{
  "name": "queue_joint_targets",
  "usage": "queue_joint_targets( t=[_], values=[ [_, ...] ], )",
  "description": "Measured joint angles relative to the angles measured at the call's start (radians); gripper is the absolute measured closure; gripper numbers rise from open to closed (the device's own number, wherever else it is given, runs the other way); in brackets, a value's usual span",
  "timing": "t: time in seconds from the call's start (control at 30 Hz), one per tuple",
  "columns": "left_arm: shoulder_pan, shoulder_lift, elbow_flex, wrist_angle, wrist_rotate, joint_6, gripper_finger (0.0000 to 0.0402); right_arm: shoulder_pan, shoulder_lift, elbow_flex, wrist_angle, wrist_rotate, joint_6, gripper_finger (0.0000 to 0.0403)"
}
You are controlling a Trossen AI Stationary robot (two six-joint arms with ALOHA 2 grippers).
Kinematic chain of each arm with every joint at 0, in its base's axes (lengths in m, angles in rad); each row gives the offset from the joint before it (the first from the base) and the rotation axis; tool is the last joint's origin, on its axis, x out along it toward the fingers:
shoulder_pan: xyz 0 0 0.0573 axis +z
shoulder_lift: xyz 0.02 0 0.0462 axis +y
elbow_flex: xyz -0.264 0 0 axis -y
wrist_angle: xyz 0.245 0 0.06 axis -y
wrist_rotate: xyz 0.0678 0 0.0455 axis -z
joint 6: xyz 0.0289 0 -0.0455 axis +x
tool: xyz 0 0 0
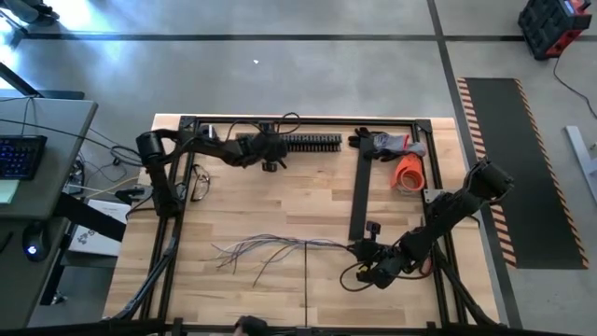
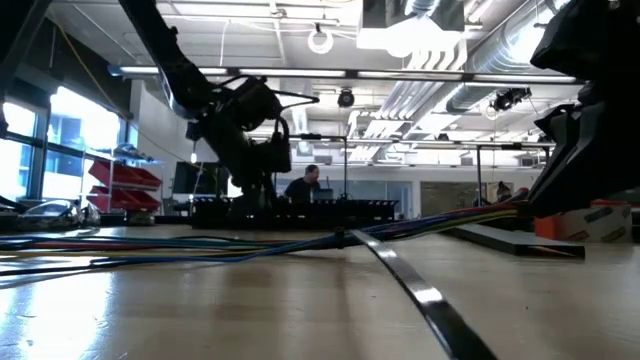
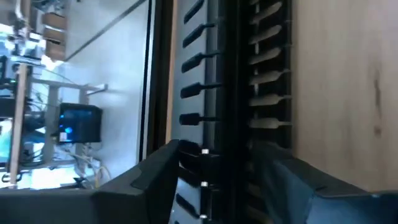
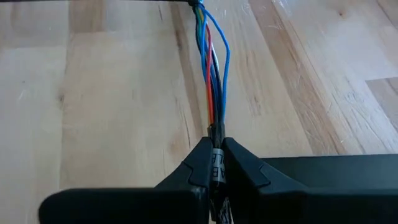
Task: Ziptie cables
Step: Put the cable wires into the black cable duct
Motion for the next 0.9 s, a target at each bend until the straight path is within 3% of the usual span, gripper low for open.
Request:
queue_joint_targets(
  t=[0.1,0.23,0.3,0.5,0.57,0.73,0.9],
  values=[
    [-0.004,0.010,0.001,0.024,-0.007,-0.009,0.0270,0.000,0.000,0.000,-0.001,0.000,0.000,0.0391],
    [0.000,0.008,0.003,0.034,-0.031,-0.013,0.0368,0.000,0.000,0.000,0.000,0.006,0.000,0.0391],
    [0.002,-0.002,0.004,0.030,-0.044,-0.014,0.0390,0.000,0.000,0.000,0.000,0.006,0.000,0.0391],
    [-0.046,-0.055,0.040,-0.113,-0.057,-0.053,0.0399,0.000,-0.026,0.026,-0.024,0.000,-0.023,0.0391],
    [-0.068,-0.082,0.060,-0.215,-0.006,-0.123,0.0399,0.000,-0.049,0.044,-0.043,0.000,-0.045,0.0392],
    [-0.122,-0.110,0.076,-0.360,0.270,-0.328,0.0401,0.000,-0.120,0.104,-0.117,-0.001,-0.127,0.0397],
    [-0.232,-0.098,0.048,-0.362,0.319,-0.464,0.0401,0.003,-0.176,0.163,-0.175,-0.011,-0.192,0.0398]
  ],
)
